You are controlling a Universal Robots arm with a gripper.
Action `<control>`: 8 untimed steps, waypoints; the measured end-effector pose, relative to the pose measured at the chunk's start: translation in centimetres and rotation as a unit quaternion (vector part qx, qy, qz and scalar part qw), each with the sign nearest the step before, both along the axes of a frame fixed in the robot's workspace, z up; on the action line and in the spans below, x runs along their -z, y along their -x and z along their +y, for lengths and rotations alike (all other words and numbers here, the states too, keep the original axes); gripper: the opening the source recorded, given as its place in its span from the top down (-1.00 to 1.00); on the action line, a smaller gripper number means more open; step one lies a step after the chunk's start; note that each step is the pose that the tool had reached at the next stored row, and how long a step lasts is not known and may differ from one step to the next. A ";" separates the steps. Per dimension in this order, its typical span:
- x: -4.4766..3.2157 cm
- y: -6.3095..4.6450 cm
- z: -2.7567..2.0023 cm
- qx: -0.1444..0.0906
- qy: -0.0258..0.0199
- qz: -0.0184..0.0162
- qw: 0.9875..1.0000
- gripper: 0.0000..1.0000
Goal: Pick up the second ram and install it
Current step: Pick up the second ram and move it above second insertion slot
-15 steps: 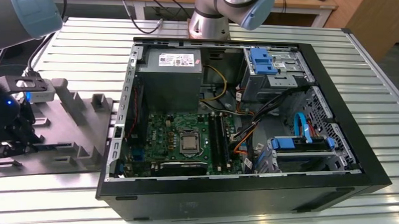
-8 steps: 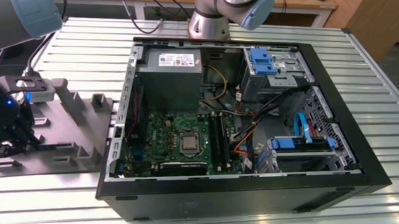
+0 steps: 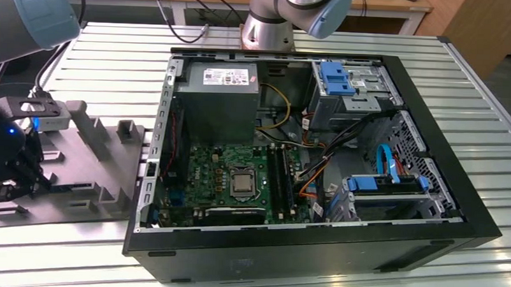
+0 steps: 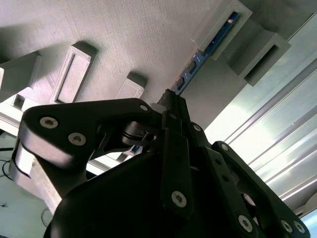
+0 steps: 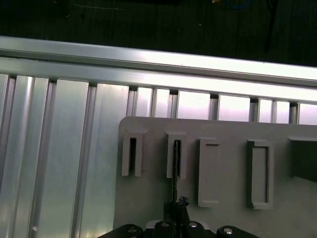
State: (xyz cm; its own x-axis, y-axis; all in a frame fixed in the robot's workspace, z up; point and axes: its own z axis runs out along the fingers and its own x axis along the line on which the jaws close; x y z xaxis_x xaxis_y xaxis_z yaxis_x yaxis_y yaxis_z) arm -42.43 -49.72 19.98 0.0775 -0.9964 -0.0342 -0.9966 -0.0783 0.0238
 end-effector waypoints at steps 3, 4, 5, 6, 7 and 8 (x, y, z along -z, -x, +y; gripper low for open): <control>-0.01 0.0 0.00 0.000 0.000 0.000 1.000 0.74; -0.02 0.0 0.00 0.000 0.000 0.000 1.000 0.74; -0.02 0.0 0.00 0.000 0.000 0.000 1.000 0.76; -0.02 0.0 0.00 0.000 0.000 0.000 1.000 0.76; -0.03 0.0 0.00 0.000 0.000 0.000 1.000 0.76; -0.03 0.0 0.00 0.000 0.000 0.000 1.000 0.76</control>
